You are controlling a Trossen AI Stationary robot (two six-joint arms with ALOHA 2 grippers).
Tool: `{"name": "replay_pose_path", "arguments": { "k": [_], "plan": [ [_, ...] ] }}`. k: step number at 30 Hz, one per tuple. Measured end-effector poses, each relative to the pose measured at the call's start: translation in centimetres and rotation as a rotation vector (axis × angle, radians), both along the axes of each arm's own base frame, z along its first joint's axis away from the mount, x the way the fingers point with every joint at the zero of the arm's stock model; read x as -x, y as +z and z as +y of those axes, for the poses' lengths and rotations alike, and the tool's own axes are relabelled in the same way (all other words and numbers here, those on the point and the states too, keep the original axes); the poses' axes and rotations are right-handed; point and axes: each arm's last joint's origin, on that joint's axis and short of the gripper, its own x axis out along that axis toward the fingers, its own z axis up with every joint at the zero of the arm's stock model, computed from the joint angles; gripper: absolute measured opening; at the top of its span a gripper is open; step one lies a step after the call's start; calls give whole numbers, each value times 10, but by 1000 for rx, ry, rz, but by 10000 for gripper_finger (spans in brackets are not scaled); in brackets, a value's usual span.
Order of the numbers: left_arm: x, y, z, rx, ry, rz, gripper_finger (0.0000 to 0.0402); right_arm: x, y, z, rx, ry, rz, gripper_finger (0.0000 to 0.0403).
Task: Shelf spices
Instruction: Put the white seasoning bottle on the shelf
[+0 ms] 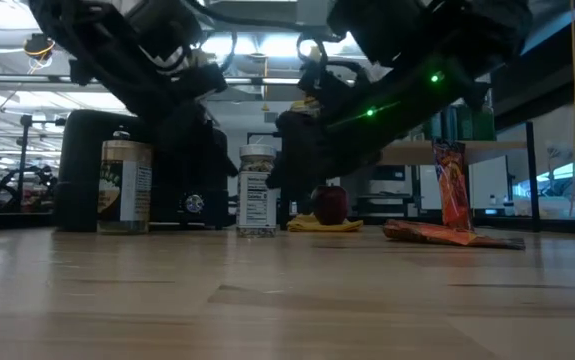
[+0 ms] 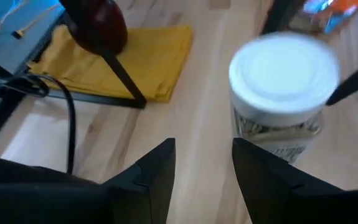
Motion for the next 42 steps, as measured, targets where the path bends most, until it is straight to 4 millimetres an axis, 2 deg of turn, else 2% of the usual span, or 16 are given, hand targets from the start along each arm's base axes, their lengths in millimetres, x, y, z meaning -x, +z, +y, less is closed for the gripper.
{"name": "replay_pose_path", "arguments": {
  "k": [7, 11, 21, 27, 30, 36, 42],
  "plan": [
    [-5, -13, 1, -25, -6, 43, 153, -2, -7, -7, -9, -4, 20, 266],
    [-5, -14, 0, -13, -22, 45, 153, -1, -8, -8, 5, -21, 22, 266],
    [-8, -13, -14, 49, -186, 35, 153, 0, -9, -7, 12, -21, 46, 266],
    [-7, -14, -23, 30, -264, 54, 153, 2, -12, -7, 24, -18, 86, 266],
    [-6, -16, -23, -6, -236, 86, 153, 2, -12, -7, 38, -9, 98, 266],
    [-5, -13, -15, -108, -64, 75, 153, 2, -12, -7, 39, -8, 101, 266],
    [-7, -18, -7, -46, -10, 62, 153, 2, -11, -7, 35, -9, 88, 266]
  ]
}}
